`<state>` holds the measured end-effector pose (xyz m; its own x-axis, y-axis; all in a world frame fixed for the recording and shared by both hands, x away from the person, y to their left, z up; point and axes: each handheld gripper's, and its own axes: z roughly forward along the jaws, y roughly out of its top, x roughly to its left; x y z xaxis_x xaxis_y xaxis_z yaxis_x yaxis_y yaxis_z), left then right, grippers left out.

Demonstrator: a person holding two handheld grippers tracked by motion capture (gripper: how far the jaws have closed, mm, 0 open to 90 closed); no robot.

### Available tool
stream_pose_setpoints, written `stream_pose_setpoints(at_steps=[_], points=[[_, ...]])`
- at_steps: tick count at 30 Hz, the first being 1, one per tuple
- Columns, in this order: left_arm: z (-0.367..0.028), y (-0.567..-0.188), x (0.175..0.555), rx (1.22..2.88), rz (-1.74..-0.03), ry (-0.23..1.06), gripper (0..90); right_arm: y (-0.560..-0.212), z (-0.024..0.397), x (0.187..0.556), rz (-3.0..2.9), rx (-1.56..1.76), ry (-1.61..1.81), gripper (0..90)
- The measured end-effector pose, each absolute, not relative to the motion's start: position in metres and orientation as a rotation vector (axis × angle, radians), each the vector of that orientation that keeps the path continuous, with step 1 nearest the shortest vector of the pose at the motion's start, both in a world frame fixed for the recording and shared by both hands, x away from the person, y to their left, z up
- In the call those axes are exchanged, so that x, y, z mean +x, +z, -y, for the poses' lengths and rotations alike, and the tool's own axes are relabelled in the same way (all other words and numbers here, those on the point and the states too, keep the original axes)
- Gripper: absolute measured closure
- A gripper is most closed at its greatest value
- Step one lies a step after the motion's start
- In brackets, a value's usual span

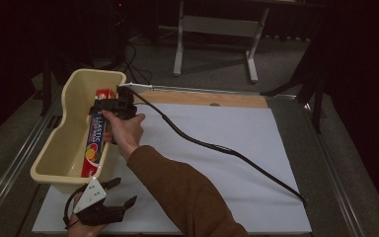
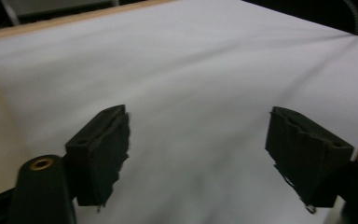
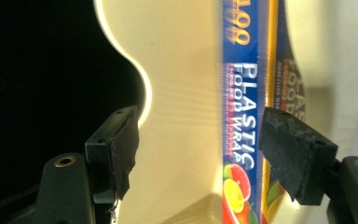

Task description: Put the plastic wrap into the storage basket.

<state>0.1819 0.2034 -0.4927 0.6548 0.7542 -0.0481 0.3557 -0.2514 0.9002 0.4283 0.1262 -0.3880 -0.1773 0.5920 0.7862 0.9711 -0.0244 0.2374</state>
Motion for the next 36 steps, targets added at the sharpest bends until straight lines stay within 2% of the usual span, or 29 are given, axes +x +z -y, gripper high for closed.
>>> stream_pose_setpoints(at_steps=[11,22,36], points=[[-0.203,-0.492,0.182,1.858,-0.876,0.500,20.9,-0.375,-0.112,0.426,1.940,-1.474,-1.131,37.5],[-0.202,-0.492,0.181,1.860,-0.878,0.508,20.8,-0.369,-0.089,0.415,2.273,-1.306,-1.219,38.8],[-0.202,-0.492,0.181,1.860,-0.885,0.515,20.5,-0.373,-0.023,0.405,2.576,-1.174,-1.340,37.3]])
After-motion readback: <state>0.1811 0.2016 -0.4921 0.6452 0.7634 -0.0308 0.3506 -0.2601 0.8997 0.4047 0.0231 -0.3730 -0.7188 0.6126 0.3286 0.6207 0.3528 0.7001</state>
